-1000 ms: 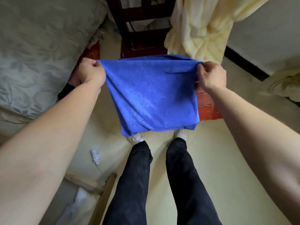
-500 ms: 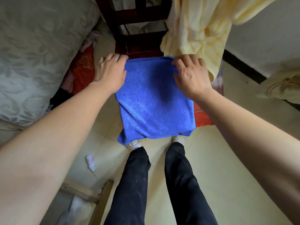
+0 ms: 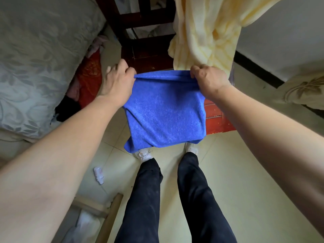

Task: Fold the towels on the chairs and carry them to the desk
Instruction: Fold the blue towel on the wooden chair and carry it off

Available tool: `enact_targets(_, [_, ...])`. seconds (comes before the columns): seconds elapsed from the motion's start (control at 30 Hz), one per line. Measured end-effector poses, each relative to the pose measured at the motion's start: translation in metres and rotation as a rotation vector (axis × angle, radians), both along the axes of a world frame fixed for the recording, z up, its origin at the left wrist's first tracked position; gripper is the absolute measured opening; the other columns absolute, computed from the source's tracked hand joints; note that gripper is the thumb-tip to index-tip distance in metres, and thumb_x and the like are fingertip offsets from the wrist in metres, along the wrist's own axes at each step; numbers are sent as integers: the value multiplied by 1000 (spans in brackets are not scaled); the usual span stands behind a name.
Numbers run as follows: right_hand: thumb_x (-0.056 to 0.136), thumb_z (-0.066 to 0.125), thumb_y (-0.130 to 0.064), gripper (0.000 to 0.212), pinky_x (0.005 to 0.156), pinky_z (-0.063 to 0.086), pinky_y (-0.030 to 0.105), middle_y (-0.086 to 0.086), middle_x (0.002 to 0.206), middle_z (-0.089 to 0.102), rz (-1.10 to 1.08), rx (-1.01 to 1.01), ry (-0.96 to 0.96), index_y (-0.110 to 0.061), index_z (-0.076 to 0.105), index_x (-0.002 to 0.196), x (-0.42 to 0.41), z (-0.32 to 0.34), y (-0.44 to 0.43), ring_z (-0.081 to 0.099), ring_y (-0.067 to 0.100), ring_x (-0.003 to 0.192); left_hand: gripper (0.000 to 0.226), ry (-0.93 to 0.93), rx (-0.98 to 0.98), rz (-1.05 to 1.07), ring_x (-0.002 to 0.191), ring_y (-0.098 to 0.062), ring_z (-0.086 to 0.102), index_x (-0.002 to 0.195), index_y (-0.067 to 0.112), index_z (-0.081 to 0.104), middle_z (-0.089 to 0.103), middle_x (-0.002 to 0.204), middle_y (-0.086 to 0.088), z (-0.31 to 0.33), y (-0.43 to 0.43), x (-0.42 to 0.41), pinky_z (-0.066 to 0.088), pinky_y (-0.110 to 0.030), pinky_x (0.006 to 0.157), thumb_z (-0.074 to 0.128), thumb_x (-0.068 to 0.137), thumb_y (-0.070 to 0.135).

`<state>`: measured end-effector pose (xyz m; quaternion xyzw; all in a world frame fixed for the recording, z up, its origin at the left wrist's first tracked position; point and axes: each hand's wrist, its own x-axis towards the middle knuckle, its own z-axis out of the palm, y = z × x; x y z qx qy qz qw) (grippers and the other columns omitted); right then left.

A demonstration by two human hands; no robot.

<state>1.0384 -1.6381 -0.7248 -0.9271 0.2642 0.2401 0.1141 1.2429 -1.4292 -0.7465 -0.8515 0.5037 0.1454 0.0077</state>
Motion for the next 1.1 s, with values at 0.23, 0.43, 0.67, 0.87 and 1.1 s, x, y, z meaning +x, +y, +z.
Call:
enact_targets(0.23, [88, 54, -4, 60, 64, 39, 39, 17, 107, 61, 165, -38, -6, -24, 48, 144, -50, 31, -15, 58, 40, 100, 22, -7, -25, -88, 87, -36, 59, 100, 9, 57, 67, 85, -16, 25, -9, -18, 30, -43, 91, 55, 96, 31])
enact_targets(0.43, [80, 62, -3, 23, 68, 43, 42, 17, 89, 64, 61, -87, -66, -12, 62, 101, -98, 57, -31, 58, 39, 82, 48, 2, -51, -116, 73, -40, 59, 97, 2, 57, 65, 75, -19, 62, -26, -47, 35, -42, 70, 58, 93, 50])
enact_targets(0.67, [95, 51, -10, 48, 60, 42, 41, 19, 123, 49, 33, -90, -82, -27, 52, 139, -123, 112, -43, 57, 42, 92, 45, -70, -89, -136, 68, -41, 60, 101, 6, 52, 62, 85, -14, 125, -40, -61, 32, -40, 59, 48, 96, 51])
enact_targets(0.87, [93, 50, -3, 77, 59, 43, 40, 15, 144, 35, 99, -25, -45, -34, 20, 157, -121, 149, -35, 58, 39, 79, 44, -125, -80, -98, 68, -40, 60, 101, 7, 51, 62, 87, -13, 173, -42, -72, 32, -38, 57, 44, 99, 50])
enact_targets(1.1, [92, 52, -10, 37, 68, 44, 37, 11, 117, 64, 40, -66, -159, -20, 68, 124, -145, 172, -39, 63, 39, 100, 42, -122, -59, -46, 71, -39, 61, 99, 8, 53, 63, 85, -13, 198, -21, -91, 33, -40, 59, 47, 98, 50])
